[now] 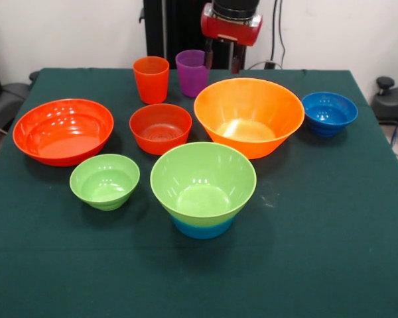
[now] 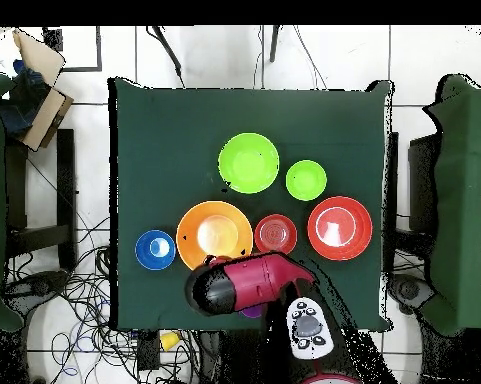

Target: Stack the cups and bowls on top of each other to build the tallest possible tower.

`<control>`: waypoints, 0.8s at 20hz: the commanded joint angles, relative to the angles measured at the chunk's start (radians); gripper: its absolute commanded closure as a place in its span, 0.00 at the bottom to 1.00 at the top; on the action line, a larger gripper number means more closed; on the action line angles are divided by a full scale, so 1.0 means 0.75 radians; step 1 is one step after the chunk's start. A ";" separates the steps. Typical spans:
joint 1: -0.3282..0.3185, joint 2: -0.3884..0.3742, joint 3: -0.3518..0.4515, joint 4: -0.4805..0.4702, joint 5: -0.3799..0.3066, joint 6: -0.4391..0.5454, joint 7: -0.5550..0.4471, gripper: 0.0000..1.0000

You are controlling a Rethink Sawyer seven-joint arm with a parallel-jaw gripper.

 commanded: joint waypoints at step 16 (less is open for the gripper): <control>-0.076 0.066 -0.027 0.261 -0.060 -0.283 0.084 0.00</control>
